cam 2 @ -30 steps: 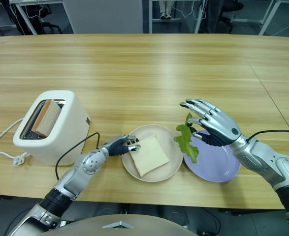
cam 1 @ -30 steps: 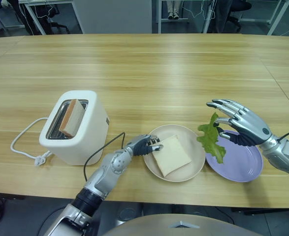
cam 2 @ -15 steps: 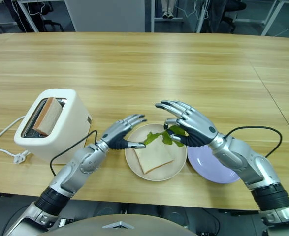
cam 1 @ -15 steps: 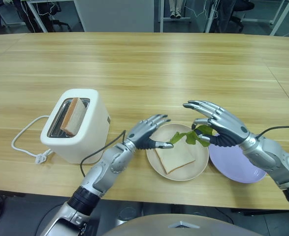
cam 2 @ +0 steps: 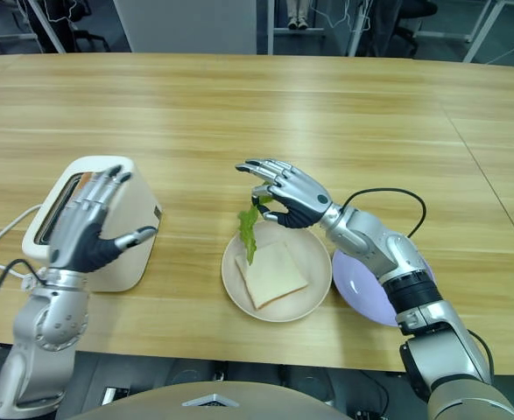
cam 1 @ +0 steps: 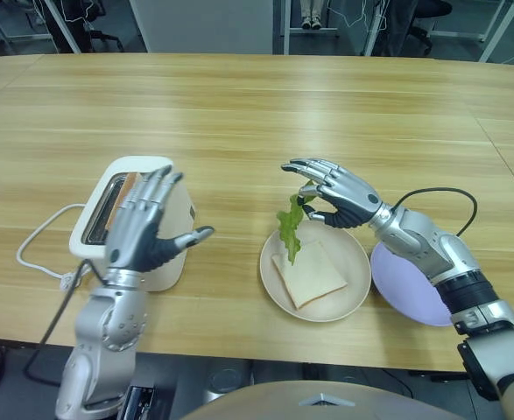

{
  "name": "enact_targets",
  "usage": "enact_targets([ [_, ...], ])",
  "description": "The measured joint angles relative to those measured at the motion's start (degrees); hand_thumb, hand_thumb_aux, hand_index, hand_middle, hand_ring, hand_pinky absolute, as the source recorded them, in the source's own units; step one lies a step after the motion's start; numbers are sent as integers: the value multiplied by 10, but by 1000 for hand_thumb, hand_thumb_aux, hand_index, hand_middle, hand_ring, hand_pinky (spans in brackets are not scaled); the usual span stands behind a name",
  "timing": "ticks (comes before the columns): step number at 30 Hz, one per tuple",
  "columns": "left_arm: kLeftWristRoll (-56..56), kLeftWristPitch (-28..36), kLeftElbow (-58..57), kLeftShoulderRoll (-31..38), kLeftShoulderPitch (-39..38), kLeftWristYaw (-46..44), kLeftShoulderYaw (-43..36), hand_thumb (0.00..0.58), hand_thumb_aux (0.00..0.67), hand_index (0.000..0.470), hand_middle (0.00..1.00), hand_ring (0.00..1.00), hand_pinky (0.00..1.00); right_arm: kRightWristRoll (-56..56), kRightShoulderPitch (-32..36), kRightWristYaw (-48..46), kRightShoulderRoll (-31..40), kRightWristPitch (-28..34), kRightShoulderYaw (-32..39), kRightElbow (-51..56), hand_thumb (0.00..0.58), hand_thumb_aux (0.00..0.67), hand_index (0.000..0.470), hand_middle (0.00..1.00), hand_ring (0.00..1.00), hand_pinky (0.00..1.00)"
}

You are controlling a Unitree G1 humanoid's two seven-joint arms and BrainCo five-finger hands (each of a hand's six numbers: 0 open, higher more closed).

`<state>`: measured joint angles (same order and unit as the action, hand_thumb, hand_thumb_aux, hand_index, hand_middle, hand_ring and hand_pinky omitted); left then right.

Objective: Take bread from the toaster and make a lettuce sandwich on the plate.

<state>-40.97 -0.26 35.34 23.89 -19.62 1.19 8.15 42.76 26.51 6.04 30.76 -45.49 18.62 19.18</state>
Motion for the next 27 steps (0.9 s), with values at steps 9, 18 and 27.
enact_targets([
  [9, -65, 63, 17, 14, -10, -8, 114, 0, 0, 0, 0, 0, 0, 6, -105, -45, 45, -38, 47, 4, 580, 670, 460, 0, 0, 0],
  [18, -119, 128, -87, 38, 11, -49, 114, 0, 0, 0, 0, 0, 0, -32, -160, -108, 79, -32, 42, -35, 580, 670, 460, 0, 0, 0],
  [27, -122, 151, -131, 41, 65, -85, 49, 579, 638, 438, 0, 0, 0, -44, -182, -124, 81, -5, 17, -101, 0, 0, 0, 0, 0, 0],
])
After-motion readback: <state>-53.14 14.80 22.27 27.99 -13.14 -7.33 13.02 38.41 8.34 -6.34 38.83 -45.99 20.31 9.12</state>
